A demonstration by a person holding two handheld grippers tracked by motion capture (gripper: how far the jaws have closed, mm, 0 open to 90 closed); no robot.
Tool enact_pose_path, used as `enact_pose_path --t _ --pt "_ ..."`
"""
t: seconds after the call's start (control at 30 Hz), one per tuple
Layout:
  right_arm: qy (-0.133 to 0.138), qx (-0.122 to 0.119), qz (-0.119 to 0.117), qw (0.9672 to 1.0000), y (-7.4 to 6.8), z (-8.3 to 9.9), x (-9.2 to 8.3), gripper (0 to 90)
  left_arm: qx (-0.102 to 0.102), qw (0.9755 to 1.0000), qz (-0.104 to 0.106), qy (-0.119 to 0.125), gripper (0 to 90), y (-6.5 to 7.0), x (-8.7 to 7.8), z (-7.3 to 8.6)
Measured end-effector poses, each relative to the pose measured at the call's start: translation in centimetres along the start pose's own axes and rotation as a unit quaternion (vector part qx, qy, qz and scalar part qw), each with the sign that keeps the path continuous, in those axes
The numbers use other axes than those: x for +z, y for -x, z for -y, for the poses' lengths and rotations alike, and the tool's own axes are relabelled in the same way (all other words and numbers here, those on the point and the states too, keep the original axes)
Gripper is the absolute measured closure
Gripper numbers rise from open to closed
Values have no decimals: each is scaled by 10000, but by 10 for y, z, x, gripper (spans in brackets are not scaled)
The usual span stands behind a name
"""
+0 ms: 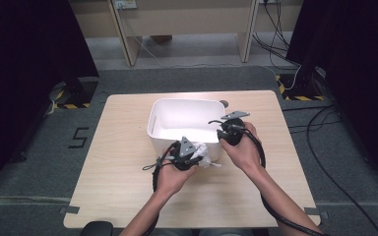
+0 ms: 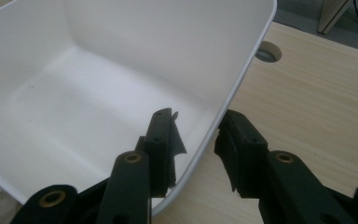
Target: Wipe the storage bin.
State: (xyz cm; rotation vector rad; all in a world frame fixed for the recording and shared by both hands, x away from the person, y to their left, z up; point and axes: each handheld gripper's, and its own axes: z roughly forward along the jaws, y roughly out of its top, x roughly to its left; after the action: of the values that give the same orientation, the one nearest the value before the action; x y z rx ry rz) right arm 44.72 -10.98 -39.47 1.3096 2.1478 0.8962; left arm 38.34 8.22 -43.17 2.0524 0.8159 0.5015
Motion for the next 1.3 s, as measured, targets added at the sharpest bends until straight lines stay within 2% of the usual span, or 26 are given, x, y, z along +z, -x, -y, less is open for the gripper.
enact_pose_path --t 0.2,0.3,0.77,0.97,1.3 --pt "-2 -1 -3 10000 0 0 0 655 -22 10000 -13 45 754 0 2 1" --pt "4 -12 4 10000 0 0 0 655 77 9999 -57 -36 754 2 4 3" --pt "15 -37 14 10000 -1 0 0 656 119 9998 -59 -136 755 4 19 18" --pt "22 -39 15 10000 -1 0 0 656 211 9995 -80 -241 755 5 26 22" --pt "26 -82 2 10000 -2 0 1 657 217 9989 -82 -405 755 5 40 34"
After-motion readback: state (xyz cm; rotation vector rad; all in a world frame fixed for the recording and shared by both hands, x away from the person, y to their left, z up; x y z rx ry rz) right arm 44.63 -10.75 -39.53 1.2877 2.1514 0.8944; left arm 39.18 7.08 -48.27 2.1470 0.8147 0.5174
